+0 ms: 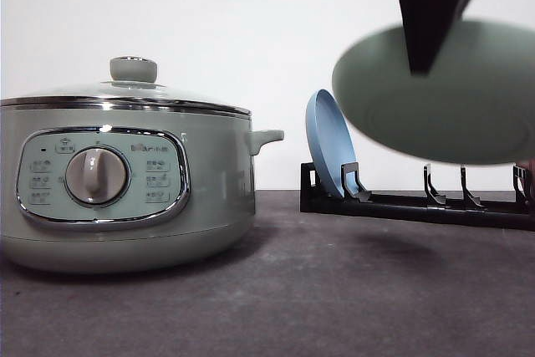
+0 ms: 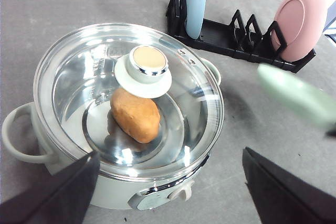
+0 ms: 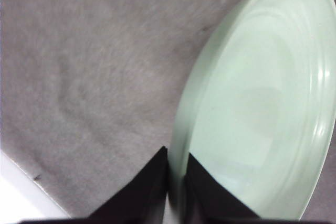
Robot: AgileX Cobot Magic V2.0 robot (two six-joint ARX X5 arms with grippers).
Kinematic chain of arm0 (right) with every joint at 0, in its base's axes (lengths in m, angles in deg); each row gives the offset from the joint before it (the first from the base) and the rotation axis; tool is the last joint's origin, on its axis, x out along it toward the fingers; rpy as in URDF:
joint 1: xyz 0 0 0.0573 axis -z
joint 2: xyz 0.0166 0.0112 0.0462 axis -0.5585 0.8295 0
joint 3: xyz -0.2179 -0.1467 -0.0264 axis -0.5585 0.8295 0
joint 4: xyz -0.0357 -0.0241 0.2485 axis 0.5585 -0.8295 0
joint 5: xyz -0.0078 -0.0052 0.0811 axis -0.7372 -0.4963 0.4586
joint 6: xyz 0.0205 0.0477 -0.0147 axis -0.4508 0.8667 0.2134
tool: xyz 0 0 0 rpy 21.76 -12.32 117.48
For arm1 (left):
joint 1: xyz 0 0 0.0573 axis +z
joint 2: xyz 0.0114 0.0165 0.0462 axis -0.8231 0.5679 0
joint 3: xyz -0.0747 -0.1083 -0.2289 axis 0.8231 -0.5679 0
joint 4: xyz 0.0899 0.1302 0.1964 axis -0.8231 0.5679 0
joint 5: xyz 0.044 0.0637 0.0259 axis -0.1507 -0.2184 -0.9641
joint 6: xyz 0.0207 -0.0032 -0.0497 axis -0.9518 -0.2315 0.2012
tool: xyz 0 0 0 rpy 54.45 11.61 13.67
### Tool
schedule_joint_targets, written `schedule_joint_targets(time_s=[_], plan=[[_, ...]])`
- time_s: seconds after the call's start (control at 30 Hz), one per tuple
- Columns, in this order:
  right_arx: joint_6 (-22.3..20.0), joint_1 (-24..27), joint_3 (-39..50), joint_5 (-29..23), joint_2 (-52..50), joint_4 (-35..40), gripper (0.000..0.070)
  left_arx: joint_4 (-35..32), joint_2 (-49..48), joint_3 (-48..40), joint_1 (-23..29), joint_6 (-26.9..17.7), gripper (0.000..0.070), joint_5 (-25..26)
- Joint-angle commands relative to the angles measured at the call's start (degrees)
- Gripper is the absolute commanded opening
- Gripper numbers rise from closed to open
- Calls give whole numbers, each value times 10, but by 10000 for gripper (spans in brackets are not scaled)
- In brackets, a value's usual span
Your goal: Transfer potato from steamer to green plate
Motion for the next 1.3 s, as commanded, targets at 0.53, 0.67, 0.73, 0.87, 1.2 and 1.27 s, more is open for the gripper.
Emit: schedule_joint_targets(time_s=[0.53, 0.67, 0.73, 0.87, 1.2, 1.27], plan=[[35, -72, 126, -70, 79, 151, 4, -3, 3, 14, -1, -7, 556, 3], [35, -72, 127, -70, 107, 167, 4, -3, 3, 14, -1, -7, 556, 3], [35, -72, 127, -69, 118, 173, 4, -3, 3, 14, -1, -7, 556, 3], [49, -75, 127, -63, 137, 175, 5, -3, 3, 14, -1, -7, 556, 3], [65, -75, 127, 9, 144, 177, 255, -3, 3, 14, -1, -7, 556, 3], [65, -75, 127, 10, 144, 179, 261, -3, 3, 14, -1, -7, 556, 3]])
